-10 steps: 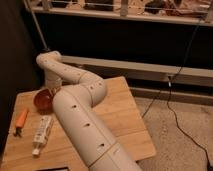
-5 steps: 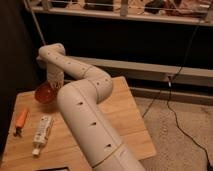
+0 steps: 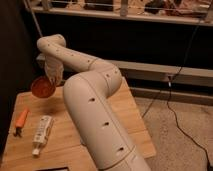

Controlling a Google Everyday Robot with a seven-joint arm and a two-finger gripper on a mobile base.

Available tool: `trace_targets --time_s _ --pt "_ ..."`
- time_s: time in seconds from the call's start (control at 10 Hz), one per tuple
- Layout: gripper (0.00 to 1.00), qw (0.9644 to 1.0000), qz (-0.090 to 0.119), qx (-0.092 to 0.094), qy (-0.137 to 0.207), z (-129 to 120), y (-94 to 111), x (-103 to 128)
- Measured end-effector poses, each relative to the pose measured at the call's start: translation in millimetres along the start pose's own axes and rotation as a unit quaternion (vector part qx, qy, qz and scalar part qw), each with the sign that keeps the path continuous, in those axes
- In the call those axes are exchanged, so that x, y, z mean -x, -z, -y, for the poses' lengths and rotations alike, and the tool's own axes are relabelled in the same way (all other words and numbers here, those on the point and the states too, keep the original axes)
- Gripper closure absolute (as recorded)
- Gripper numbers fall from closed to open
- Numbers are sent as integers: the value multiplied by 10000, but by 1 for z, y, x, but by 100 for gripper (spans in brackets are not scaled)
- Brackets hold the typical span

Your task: Pick up the ceramic bowl

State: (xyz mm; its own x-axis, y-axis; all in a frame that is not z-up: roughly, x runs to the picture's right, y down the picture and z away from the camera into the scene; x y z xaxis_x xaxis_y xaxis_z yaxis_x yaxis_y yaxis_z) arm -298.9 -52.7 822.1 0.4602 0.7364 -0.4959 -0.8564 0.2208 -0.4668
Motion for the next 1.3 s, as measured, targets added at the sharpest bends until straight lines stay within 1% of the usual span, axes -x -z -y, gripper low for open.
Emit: trace_targets --time_s 0.2,0.5,0.8,1.0,1.3 --pt "100 10000 24 5 74 -5 14 -12" --pt "100 9999 86 24 142 -2 28 -27" --pt "100 9995 139 -49 289 1 33 -38" --pt "100 9993 172 -67 330 3 32 -42" --pt "100 9993 184 -69 318 2 31 -43"
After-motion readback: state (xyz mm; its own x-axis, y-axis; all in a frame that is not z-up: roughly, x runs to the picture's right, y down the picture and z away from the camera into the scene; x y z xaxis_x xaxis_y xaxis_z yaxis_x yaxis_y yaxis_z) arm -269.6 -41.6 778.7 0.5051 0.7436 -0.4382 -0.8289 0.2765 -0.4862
